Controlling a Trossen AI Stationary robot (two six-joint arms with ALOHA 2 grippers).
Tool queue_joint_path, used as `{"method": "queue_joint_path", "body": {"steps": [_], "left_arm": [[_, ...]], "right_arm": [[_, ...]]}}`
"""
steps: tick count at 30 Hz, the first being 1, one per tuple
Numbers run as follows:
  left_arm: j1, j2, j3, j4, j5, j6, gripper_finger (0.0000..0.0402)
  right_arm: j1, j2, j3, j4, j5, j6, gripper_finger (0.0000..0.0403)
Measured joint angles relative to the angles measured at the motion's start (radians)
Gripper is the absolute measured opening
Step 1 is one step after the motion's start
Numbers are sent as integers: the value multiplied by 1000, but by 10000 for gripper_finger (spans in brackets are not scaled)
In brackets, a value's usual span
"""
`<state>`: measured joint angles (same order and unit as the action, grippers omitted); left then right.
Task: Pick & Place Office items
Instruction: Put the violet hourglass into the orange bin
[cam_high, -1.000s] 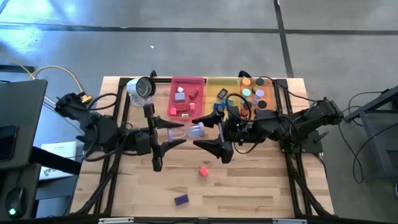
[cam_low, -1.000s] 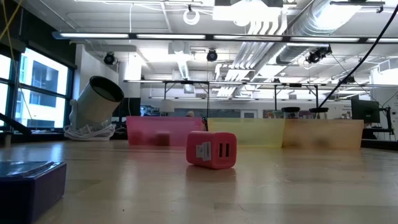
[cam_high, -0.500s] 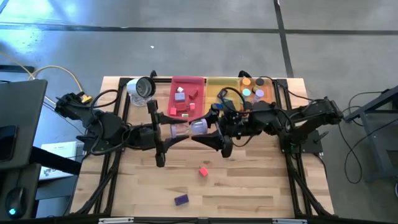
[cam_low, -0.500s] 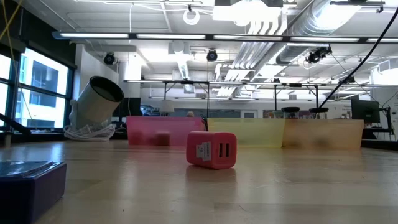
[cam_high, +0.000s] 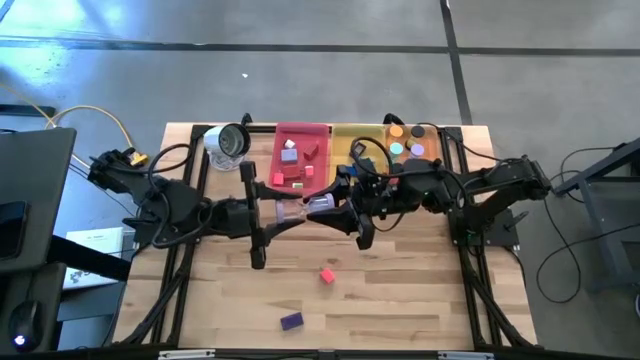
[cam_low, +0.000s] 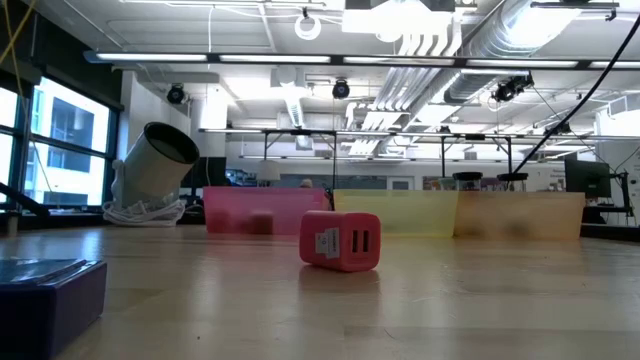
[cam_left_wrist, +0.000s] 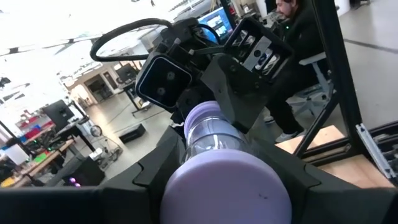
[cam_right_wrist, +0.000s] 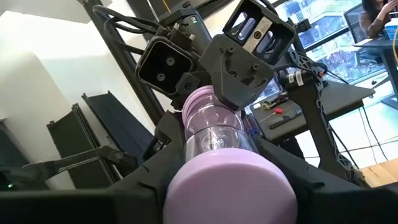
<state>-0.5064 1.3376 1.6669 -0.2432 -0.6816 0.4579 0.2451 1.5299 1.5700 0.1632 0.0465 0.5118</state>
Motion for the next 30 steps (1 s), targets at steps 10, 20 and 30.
{"method": "queue_joint_path", "body": {"steps": [10,20,30], "left_arm": [[1,0,0,4,-3,-7,292],[-34,0,-1,29,-2,-87,300],[-61,0,-1,-50,-30,-93,301]], "right_arm": [[2,0,0,-49,-1,-3,173],[3,-38,1,-350,116,71,173],[1,-145,-2,-973,339,401,173]]}}
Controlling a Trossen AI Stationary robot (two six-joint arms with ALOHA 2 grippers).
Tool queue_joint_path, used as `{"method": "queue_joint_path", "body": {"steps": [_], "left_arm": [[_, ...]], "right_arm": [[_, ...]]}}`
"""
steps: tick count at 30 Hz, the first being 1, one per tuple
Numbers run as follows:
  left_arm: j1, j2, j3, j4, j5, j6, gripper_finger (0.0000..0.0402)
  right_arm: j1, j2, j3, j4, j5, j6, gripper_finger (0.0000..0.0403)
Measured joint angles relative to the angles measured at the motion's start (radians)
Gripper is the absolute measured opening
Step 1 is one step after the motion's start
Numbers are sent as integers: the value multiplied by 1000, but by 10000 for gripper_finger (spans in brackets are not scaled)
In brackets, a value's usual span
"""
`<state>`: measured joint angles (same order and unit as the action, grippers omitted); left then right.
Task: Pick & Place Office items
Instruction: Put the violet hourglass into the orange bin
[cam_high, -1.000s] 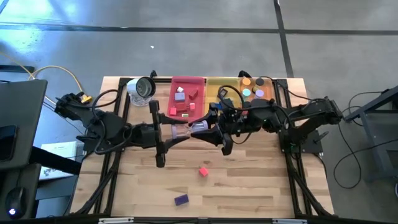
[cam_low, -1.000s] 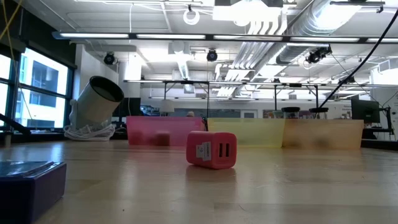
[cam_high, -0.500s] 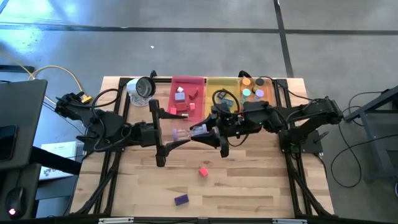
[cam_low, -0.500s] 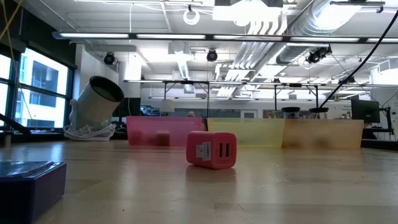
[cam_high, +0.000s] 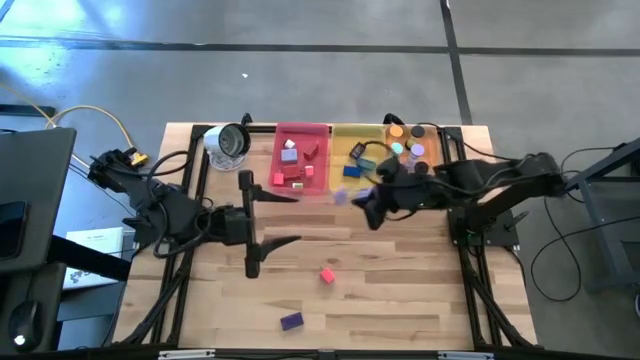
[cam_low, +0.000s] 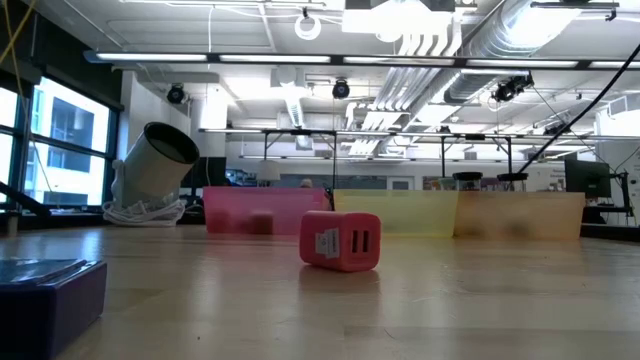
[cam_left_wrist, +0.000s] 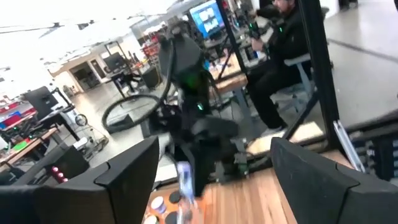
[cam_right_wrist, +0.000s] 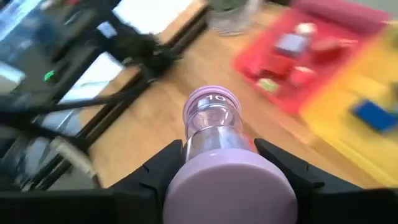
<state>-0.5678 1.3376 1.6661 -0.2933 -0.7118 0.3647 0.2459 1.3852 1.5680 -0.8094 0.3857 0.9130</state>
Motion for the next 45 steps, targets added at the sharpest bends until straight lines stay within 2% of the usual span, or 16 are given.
{"method": "queue_joint_path", "body": {"steps": [3,8,15,24,32,39,45], "left_arm": [[10,0,0,-35,0,0,301],[31,0,0,-64,0,-44,301],[92,0,0,-152,20,-131,301],[209,0,0,-315,82,-304,301],[280,0,0,-492,201,-418,301],[293,0,0,-584,231,-445,300],[293,0,0,-613,231,-444,300]], "right_arm": [[-15,-33,5,-185,53,122,173],[-66,-81,3,-509,83,274,173],[-200,-117,3,-765,71,309,173],[-541,-120,2,-760,-22,41,173],[-877,-107,-9,-753,-80,-169,173],[-1097,-107,-241,-604,-189,-335,173],[-1205,-107,-435,-365,-274,-405,173]]}}
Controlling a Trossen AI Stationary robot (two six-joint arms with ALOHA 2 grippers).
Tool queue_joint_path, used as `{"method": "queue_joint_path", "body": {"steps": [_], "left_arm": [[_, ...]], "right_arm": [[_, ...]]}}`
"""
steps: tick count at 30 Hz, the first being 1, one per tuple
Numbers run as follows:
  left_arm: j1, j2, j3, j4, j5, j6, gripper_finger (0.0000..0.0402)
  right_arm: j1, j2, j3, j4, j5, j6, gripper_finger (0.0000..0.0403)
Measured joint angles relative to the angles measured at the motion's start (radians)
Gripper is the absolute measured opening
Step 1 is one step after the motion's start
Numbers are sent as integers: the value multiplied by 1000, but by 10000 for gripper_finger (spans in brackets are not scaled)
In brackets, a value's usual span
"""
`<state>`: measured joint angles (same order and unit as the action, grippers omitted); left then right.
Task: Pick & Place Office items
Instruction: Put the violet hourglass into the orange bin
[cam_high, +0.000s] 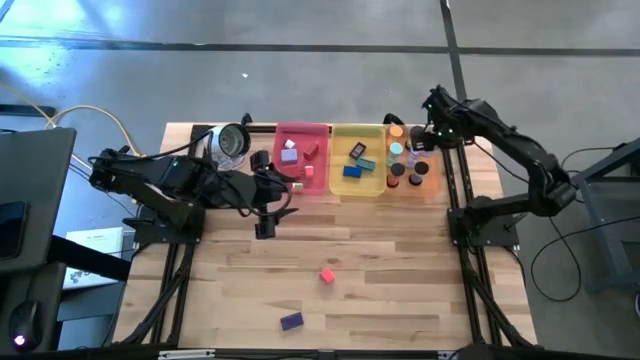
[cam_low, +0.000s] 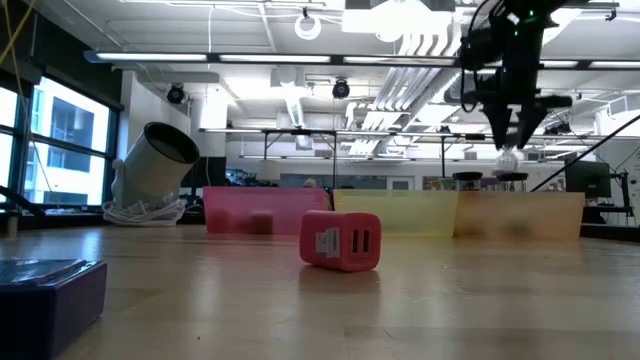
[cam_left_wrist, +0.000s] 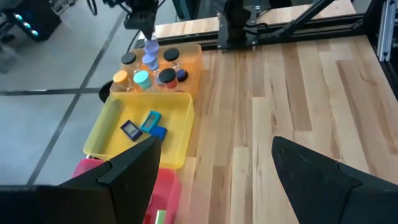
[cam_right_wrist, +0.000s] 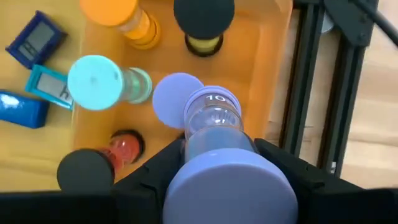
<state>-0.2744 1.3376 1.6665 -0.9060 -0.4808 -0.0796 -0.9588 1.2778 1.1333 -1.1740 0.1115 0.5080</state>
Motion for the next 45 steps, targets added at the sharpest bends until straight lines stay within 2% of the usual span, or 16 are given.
{"method": "queue_joint_path", "body": {"steps": [7,11,15,21,45], "left_arm": [[54,0,0,1,4,2,300],[91,0,0,1,67,-5,300],[116,0,0,1,118,-8,300],[137,0,0,17,124,-19,300],[141,0,0,30,123,-26,301]], "right_arm": [[-29,33,-58,101,-24,-42,173],[-28,50,-54,106,-66,-45,173],[-30,58,-58,106,-27,-68,173],[-39,76,-56,125,-35,-64,173],[-39,302,-56,157,-42,-68,175]]}}
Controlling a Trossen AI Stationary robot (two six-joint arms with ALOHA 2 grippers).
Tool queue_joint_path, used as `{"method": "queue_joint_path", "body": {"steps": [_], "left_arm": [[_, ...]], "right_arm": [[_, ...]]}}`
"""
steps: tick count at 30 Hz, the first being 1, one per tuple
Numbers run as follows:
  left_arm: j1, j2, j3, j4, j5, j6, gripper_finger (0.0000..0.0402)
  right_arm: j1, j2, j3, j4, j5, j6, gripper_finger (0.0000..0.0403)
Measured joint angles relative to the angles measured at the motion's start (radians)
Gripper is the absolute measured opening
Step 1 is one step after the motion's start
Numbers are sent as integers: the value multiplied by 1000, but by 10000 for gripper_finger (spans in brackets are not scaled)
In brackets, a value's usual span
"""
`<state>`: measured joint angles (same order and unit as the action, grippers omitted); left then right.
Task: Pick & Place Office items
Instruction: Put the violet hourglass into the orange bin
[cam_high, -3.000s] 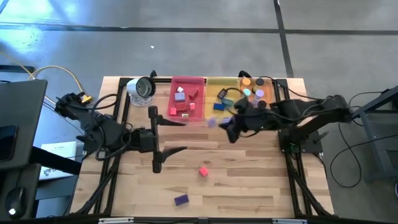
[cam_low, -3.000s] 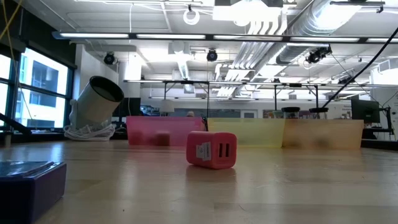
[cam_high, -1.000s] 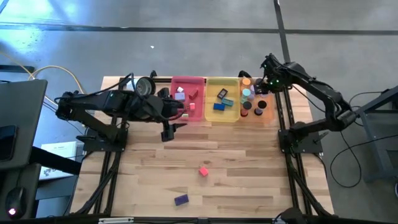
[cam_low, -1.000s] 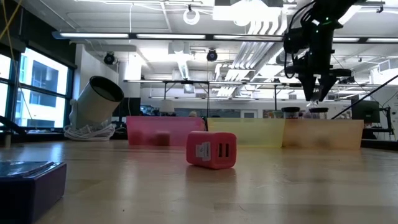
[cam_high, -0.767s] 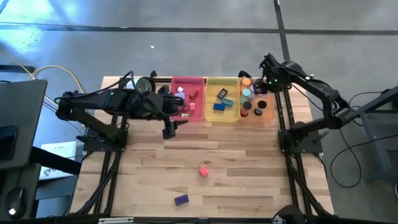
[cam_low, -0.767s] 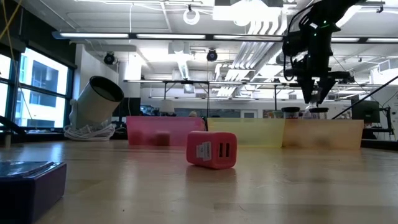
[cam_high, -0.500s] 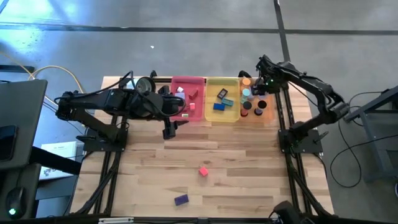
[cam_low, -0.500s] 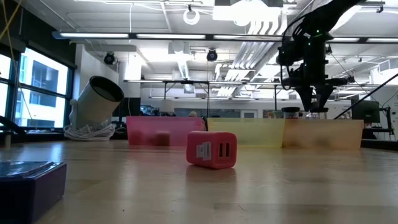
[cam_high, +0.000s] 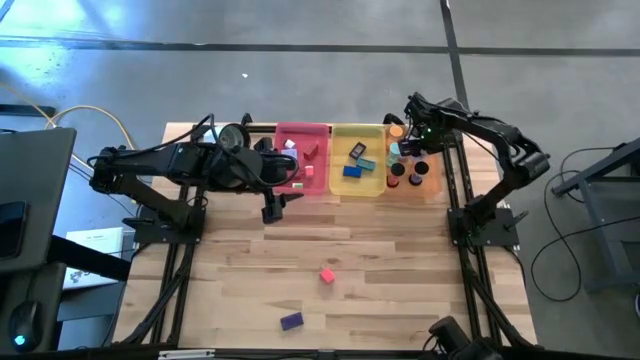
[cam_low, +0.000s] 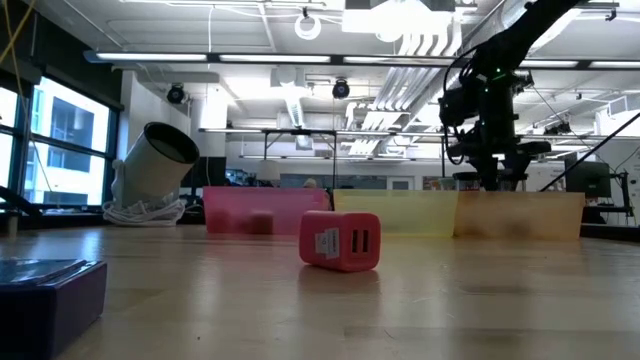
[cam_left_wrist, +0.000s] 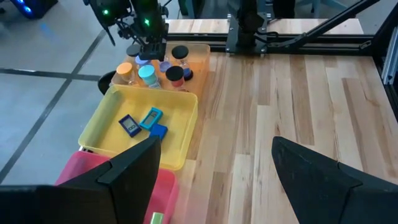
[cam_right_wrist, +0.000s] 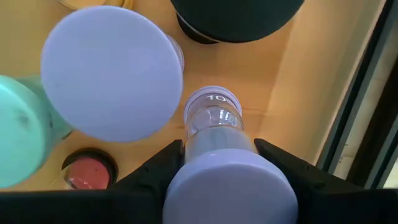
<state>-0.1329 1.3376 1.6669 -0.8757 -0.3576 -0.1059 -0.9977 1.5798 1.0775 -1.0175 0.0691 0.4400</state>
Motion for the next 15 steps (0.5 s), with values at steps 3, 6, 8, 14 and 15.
{"method": "queue_joint_path", "body": {"steps": [3,6,8,14,15], "left_arm": [[0,0,0,0,0,0,301],[0,0,0,0,0,0,301],[0,0,0,0,0,0,301],[0,0,0,0,0,-20,301],[0,0,0,0,0,-23,301]], "right_arm": [[0,3,0,3,-4,0,183],[0,3,0,6,-28,0,181],[0,3,0,8,-41,0,178],[0,3,0,19,-49,5,186],[1,3,0,19,-49,6,190]]}}
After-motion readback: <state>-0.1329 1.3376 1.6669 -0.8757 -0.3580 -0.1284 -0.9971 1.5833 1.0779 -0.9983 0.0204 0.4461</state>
